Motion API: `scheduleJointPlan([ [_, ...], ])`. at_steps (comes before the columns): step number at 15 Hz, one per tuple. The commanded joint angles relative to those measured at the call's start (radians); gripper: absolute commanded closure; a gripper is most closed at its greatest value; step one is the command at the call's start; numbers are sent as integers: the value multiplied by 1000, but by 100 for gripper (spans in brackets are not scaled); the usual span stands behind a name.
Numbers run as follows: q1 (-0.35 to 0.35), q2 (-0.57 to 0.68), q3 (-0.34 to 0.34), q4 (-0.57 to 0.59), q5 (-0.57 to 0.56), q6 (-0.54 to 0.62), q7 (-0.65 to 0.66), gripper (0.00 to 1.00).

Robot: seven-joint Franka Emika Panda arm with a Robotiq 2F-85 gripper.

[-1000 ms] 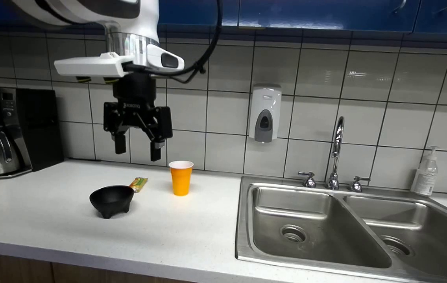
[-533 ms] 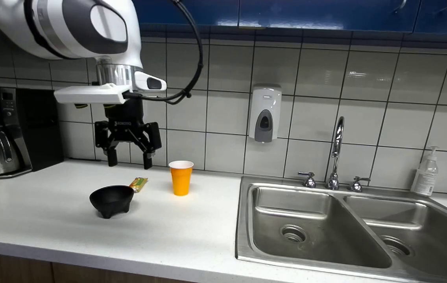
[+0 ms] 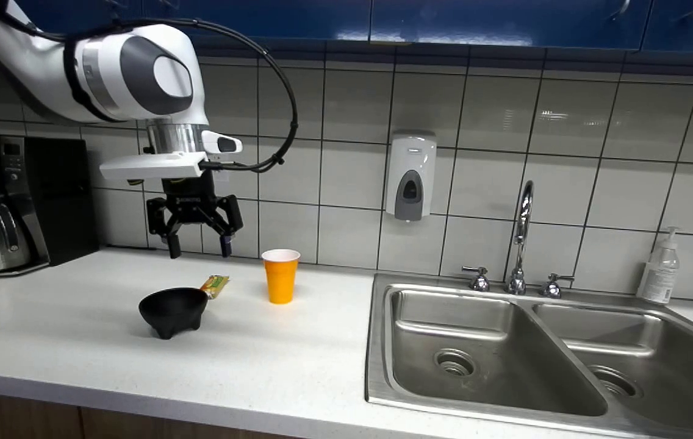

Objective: Put the orange packet in the black bowl.

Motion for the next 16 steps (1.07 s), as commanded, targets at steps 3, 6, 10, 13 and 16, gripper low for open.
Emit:
scheduleJointPlan([
  [3, 23, 192, 44, 182, -14, 15, 45, 0],
  [6, 42, 281, 60, 268, -19, 6, 67, 0],
  [10, 69, 399, 71, 379, -23, -7, 95, 0],
  [13, 92, 483, 71, 459, -23, -14, 109, 0],
  [16, 111, 560, 68, 535, -22, -24, 108, 0],
])
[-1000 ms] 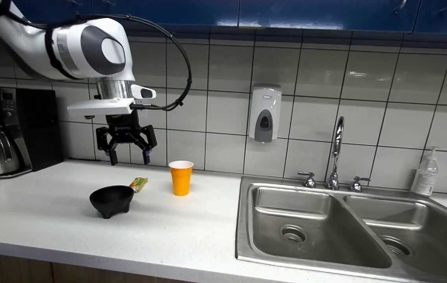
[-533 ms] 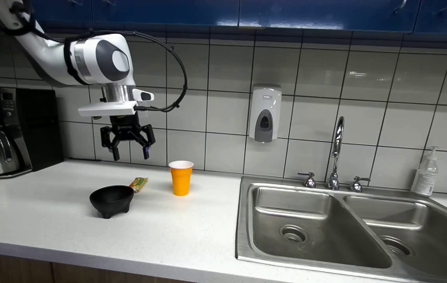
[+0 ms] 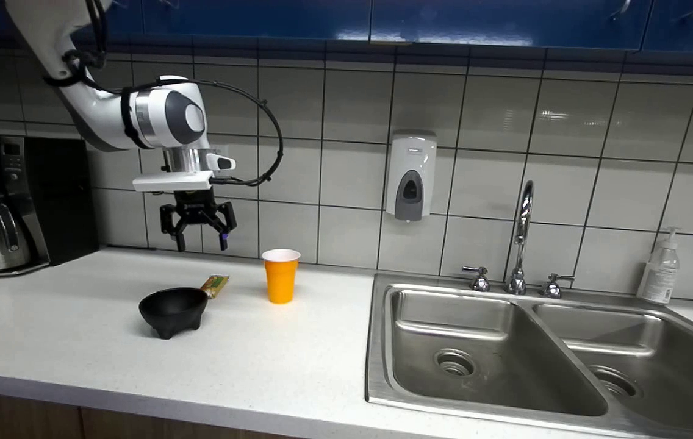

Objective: Put the orange packet in the black bowl.

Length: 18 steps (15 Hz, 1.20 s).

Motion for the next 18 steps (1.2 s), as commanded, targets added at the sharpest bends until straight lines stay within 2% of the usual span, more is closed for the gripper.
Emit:
scheduleJointPlan([
  [1, 19, 108, 5, 126, -22, -42, 34, 0],
  [10, 55, 321, -4, 340, -19, -92, 17, 0],
  [18, 62, 451, -7, 476, -9, -158, 0, 0],
])
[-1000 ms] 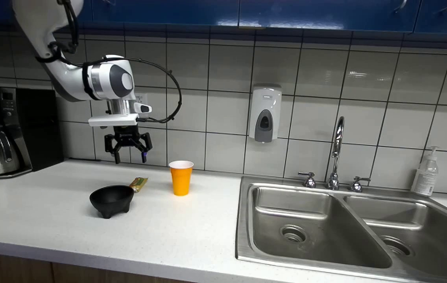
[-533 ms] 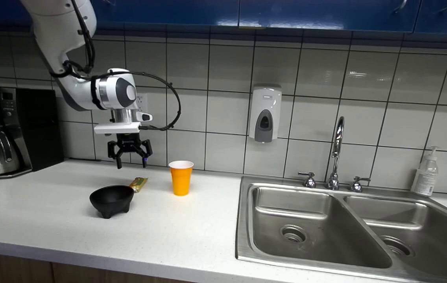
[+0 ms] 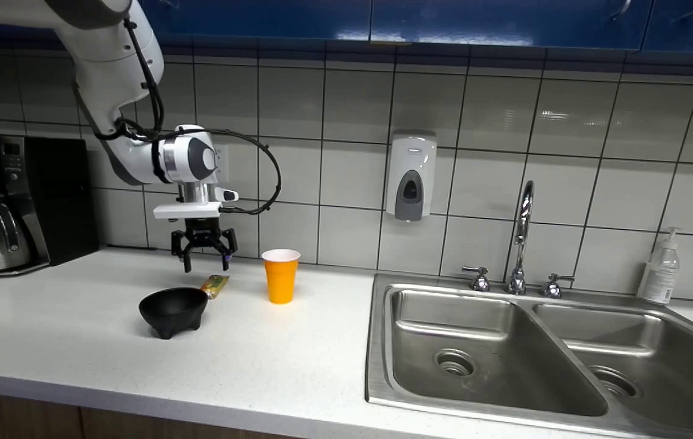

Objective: Put the orange packet in the black bowl.

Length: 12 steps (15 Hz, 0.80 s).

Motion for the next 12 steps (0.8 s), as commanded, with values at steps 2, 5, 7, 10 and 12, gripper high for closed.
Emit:
scheduleJointPlan([
  [2, 11, 80, -7, 115, -7, -77, -3, 0],
  [5, 12, 117, -7, 159, -5, -99, -5, 0],
  [7, 12, 140, -6, 185, -3, -110, -7, 0],
  [10, 12, 169, -6, 222, -1, -129, -10, 0],
  [12, 13, 185, -6, 240, -2, -136, -11, 0],
])
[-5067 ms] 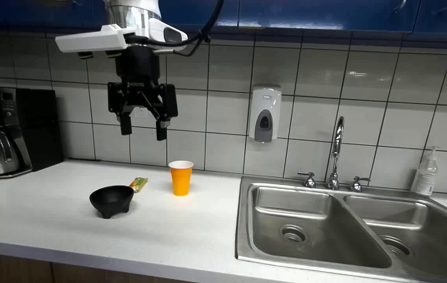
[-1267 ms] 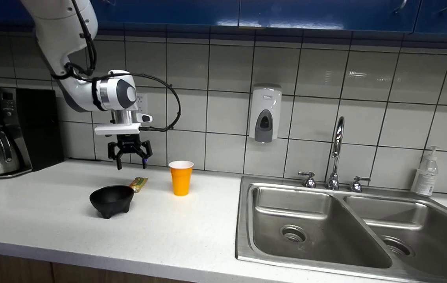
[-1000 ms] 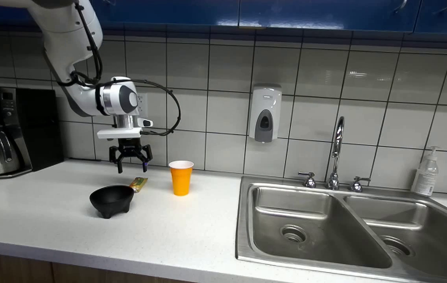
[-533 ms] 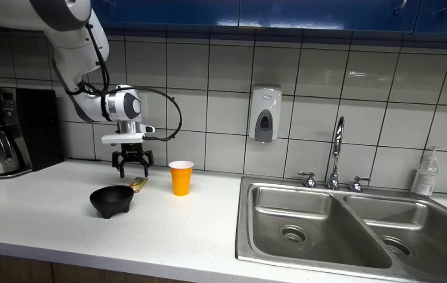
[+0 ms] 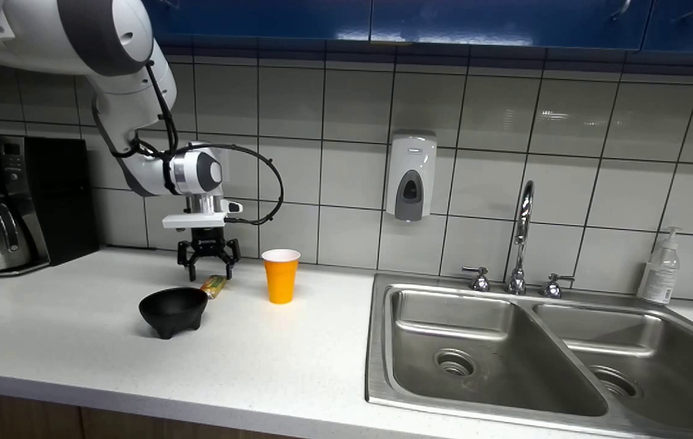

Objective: Put the orange packet in the black bowl.

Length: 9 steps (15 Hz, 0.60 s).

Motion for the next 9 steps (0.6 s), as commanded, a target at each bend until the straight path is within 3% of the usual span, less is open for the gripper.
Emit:
scheduleJointPlan([
  [1, 10, 44, -6, 78, -1, -58, -11, 0],
  [2, 9, 49, -6, 85, 0, -60, -11, 0],
  [3, 9, 54, -5, 92, 2, -63, -12, 25],
  [5, 5, 62, -1, 103, 7, -71, -20, 34],
  [9, -7, 54, 14, 88, 23, -54, -51, 66],
])
